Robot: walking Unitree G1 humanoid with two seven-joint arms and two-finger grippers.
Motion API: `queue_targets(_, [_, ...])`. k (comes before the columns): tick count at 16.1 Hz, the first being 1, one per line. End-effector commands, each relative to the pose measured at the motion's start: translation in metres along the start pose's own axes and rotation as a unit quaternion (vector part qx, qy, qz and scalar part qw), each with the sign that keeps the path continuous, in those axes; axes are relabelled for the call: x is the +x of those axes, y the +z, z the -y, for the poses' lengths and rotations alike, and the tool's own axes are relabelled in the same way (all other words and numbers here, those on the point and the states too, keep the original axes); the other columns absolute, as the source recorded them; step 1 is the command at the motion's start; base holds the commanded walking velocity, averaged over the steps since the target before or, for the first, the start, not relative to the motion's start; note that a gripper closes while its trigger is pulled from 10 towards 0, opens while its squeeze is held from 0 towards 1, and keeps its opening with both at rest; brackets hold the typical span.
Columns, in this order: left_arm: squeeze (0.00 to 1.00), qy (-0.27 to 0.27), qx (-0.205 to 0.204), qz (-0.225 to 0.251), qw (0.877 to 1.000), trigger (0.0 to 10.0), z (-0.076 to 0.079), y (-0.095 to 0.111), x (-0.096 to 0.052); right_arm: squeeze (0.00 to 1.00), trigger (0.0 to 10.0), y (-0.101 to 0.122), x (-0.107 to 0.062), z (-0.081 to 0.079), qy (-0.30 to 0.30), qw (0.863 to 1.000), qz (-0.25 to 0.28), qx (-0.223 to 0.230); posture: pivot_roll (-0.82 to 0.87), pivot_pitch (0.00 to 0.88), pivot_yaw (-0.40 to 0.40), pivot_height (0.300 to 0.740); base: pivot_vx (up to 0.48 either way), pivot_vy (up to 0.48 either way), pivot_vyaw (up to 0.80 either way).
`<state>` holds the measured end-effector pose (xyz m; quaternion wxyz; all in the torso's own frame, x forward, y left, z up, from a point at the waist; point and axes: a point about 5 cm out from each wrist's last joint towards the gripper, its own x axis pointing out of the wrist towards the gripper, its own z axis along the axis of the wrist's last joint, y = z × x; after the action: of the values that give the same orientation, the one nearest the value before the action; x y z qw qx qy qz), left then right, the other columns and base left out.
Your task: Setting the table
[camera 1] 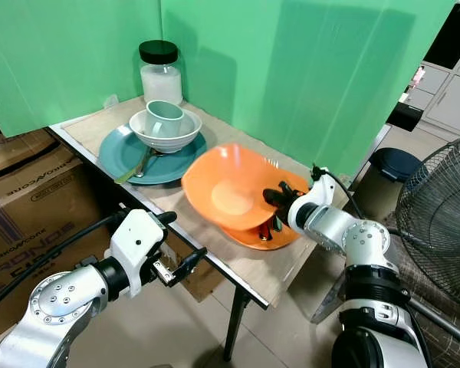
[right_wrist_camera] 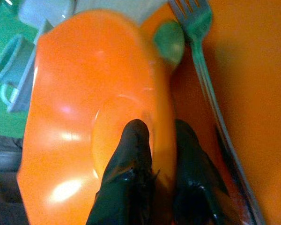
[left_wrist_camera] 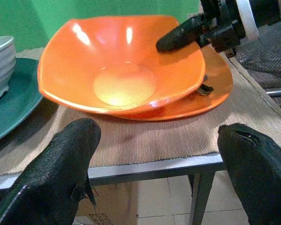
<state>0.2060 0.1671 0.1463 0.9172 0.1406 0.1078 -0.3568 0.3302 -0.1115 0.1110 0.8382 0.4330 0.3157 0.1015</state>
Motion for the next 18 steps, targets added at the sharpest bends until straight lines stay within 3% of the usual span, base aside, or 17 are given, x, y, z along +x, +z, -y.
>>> queue_targets(1, [0.00, -0.006, 0.007, 0.000, 1.000, 10.0, 0.001, 0.001, 0.002, 0.00, 0.0, 0.006, -0.001, -0.005, 0.009, 1.000, 0.008, 0.007, 0.13, 0.000, -0.085, 0.740, 0.000, 0.000, 0.00])
queue_targets(4, [0.00, -0.007, 0.008, -0.001, 1.000, 10.0, 0.001, 0.001, 0.003, 0.00, 0.0, 0.007, -0.002, -0.006, 0.015, 1.000, 0.009, 0.015, 0.13, 0.000, -0.083, 0.740, 0.000, 0.000, 0.00])
queue_targets(6, [0.00, -0.007, 0.010, -0.002, 1.000, 10.0, 0.000, 0.001, 0.003, 0.00, 0.0, 0.009, -0.003, -0.011, 0.038, 0.998, 0.011, 0.048, 0.13, 0.000, -0.083, 0.740, 0.000, 0.000, 0.00])
queue_targets(9, [0.00, 0.022, 0.004, 0.021, 1.000, 10.0, -0.011, 0.008, 0.001, 0.00, 0.0, 0.031, -0.023, -0.032, 0.108, 0.991, 0.067, 0.052, 0.13, 0.000, -0.087, 0.740, 0.000, 0.000, 0.00])
queue_targets(13, [0.00, 0.039, 0.009, 0.061, 0.997, 10.0, -0.017, 0.028, 0.004, 0.00, 0.0, 0.056, -0.071, -0.036, 0.118, 0.978, 0.169, -0.029, 0.12, 0.000, -0.095, 0.740, 0.000, 0.000, 0.00])
queue_targets(14, [0.00, 0.041, 0.010, 0.073, 0.996, 10.0, -0.017, 0.034, 0.008, 0.00, 0.0, 0.062, -0.089, -0.041, 0.118, 0.969, 0.211, -0.058, 0.09, 0.000, -0.071, 0.740, 0.000, 0.000, 0.00])
queue_targets(15, [0.00, 0.050, 0.021, 0.086, 0.995, 10.0, -0.017, 0.040, 0.018, 0.00, 0.0, 0.066, -0.110, -0.046, 0.092, 0.947, 0.266, -0.153, 0.09, 0.000, -0.070, 0.740, 0.000, 0.000, 0.00])
queue_targets(16, [0.00, 0.070, 0.027, 0.098, 0.992, 10.0, -0.017, 0.046, 0.027, 0.00, 5.5, 0.064, -0.124, -0.048, 0.066, 0.926, 0.293, -0.230, 0.09, 0.000, -0.070, 0.740, 0.000, 0.000, 0.00])
queue_targets(17, [0.00, 0.086, 0.028, 0.104, 0.990, 10.0, -0.017, 0.049, 0.031, 0.00, 10.0, 0.060, -0.128, -0.047, 0.063, 0.920, 0.299, -0.246, 0.08, 0.000, -0.072, 0.740, 0.000, 0.000, 0.00])
queue_targets(18, [0.00, 0.113, 0.027, 0.114, 0.987, 10.0, -0.016, 0.052, 0.037, 0.00, 10.0, 0.055, -0.132, -0.042, 0.048, 0.913, 0.310, -0.260, 0.07, 0.000, -0.070, 0.740, 0.000, 0.000, 0.00])
